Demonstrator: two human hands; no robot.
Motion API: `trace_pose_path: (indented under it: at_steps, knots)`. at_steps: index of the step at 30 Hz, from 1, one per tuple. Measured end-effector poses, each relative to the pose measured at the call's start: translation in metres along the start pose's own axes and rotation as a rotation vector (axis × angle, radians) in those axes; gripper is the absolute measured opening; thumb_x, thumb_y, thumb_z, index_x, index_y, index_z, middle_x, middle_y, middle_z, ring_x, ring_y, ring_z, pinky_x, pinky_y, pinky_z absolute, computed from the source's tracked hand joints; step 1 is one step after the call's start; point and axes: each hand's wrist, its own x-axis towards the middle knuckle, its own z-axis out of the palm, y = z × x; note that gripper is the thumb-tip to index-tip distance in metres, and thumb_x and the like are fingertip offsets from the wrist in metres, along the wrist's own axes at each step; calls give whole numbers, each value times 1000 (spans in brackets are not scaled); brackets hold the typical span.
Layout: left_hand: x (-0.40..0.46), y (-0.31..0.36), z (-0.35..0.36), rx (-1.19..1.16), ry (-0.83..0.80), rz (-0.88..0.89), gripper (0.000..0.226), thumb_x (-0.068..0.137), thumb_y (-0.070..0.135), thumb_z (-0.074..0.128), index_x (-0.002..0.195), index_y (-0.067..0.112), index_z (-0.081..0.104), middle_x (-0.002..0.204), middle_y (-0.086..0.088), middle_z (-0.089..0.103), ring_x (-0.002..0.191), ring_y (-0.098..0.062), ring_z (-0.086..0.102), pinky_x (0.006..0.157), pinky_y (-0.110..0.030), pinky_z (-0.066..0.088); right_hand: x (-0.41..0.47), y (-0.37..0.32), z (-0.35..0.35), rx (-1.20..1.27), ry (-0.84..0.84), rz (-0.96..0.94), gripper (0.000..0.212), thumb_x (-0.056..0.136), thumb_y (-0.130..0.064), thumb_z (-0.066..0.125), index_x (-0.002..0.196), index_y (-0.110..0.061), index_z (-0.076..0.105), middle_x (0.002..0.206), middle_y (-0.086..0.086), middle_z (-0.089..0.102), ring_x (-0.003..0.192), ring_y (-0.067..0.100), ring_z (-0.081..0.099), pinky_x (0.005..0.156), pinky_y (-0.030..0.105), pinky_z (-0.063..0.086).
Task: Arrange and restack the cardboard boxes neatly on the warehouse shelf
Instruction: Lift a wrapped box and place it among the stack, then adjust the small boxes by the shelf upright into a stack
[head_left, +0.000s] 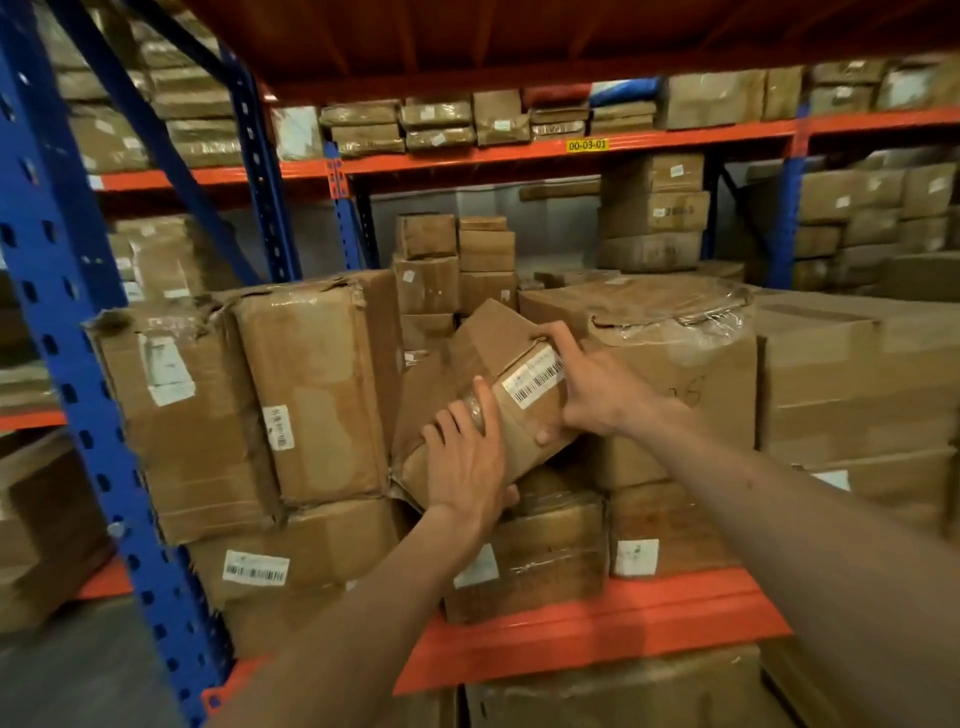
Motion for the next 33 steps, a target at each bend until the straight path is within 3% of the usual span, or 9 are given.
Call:
trace_pose_path:
  at_steps: [4,9,13,18,21,24,27,30,33]
  knots:
    - [6,-13,4,-14,8,101,142,58,61,81,151,3,-8,126,-25,39,108,-38,45,92,-49,44,6,0,8,94,-4,39,116,45,-39,101,129,-34,21,111,11,57,104,32,58,94,51,50]
    - [1,-28,32,146,-63,481,123,78,52,73,154,11,-15,143,-25,26,126,-41,32,105,-54,30,-44,29,86,283,7,243,98,58,-34,97,126,-26,28,115,9,64,108,32,63,93,47,53]
    - [14,-37,38,136,-29,522,129,73,63,73,154,16,-16,138,-19,30,120,-37,34,102,-47,32,-26,38,91,217,-33,254,85,64,-30,95,117,-29,29,107,7,62,102,30,61,87,43,53]
    - [14,-30,45,129,-32,470,127,76,58,73,153,17,-20,143,-23,28,123,-39,33,105,-51,30,-14,28,97,88,-7,337,77,71,-21,90,117,-25,28,101,14,61,102,41,62,80,44,52]
    - [8,-30,49,50,-33,439,131,73,61,74,154,21,-21,145,-25,28,127,-39,31,111,-51,24,-15,26,90,67,-75,356,78,72,-20,90,118,-28,27,104,14,61,101,38,62,84,49,54]
    - [-10,-40,45,-176,-16,351,129,73,70,68,153,24,-21,157,-26,12,144,-41,15,121,-51,2,-10,13,62,-110,-209,309,80,80,-18,82,139,-24,28,114,13,60,103,33,62,89,49,55]
    - [-30,-65,33,-335,329,82,113,81,67,62,156,9,0,155,-29,18,144,-44,21,121,-54,11,9,-18,12,-337,-318,274,58,87,-29,76,136,-10,52,105,8,57,94,29,63,83,40,57]
    - [-32,-100,14,-503,581,-329,107,79,55,70,152,0,16,150,-30,22,139,-43,25,116,-52,23,30,-66,-23,-317,-139,96,56,82,-32,80,130,-14,57,103,8,58,93,30,61,77,40,52]
    - [-25,-123,0,-640,499,-575,113,76,55,77,152,-1,14,148,-28,27,136,-41,27,113,-48,27,48,-130,-35,-284,109,-273,84,81,-20,79,150,-23,31,143,16,42,125,37,50,94,47,50]
